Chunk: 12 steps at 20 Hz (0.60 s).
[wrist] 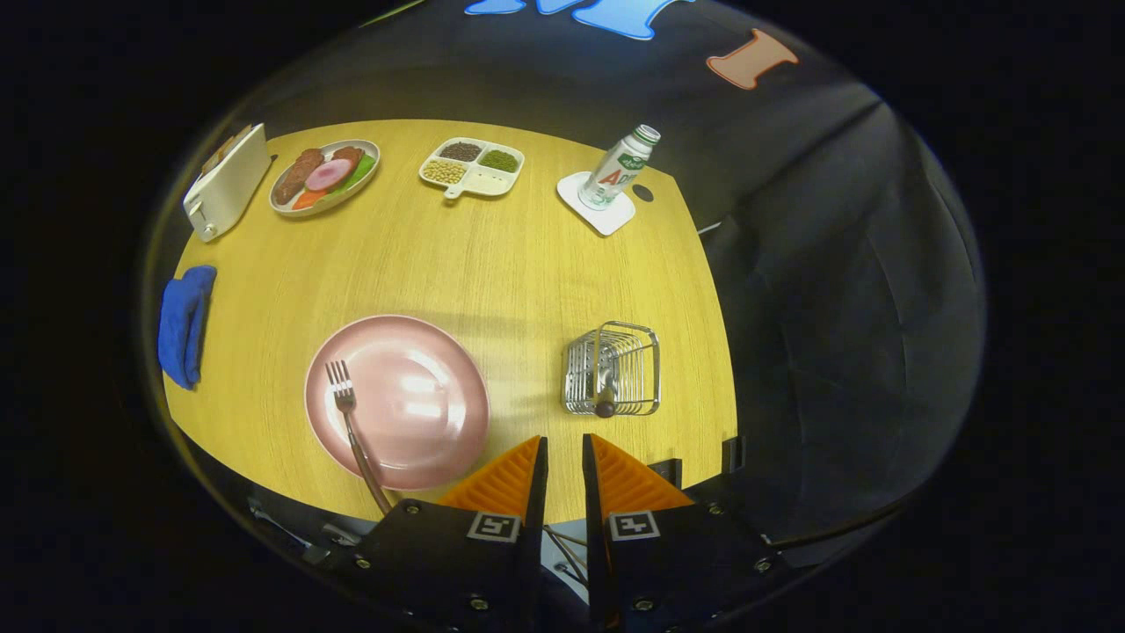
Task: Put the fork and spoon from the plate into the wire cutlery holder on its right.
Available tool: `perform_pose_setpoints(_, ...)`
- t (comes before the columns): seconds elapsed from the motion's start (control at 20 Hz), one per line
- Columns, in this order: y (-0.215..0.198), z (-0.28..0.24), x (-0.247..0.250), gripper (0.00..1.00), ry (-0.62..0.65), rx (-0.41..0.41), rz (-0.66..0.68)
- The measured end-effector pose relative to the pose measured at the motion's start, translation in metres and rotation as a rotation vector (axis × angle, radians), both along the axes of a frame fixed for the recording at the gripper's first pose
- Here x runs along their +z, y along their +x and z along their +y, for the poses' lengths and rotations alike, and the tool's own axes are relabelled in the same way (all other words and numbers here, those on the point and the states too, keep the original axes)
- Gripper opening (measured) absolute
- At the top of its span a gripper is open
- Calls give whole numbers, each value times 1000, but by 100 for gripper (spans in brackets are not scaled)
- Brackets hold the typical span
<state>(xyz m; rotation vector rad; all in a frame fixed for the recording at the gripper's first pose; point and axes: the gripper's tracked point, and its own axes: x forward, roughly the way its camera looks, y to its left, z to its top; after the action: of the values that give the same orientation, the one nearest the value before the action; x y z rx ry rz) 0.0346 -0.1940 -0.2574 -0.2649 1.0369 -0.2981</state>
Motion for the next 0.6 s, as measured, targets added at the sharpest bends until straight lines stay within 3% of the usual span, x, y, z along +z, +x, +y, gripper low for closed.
perform_pose_setpoints(0.6,-2,81,-30,23,4,154,50)
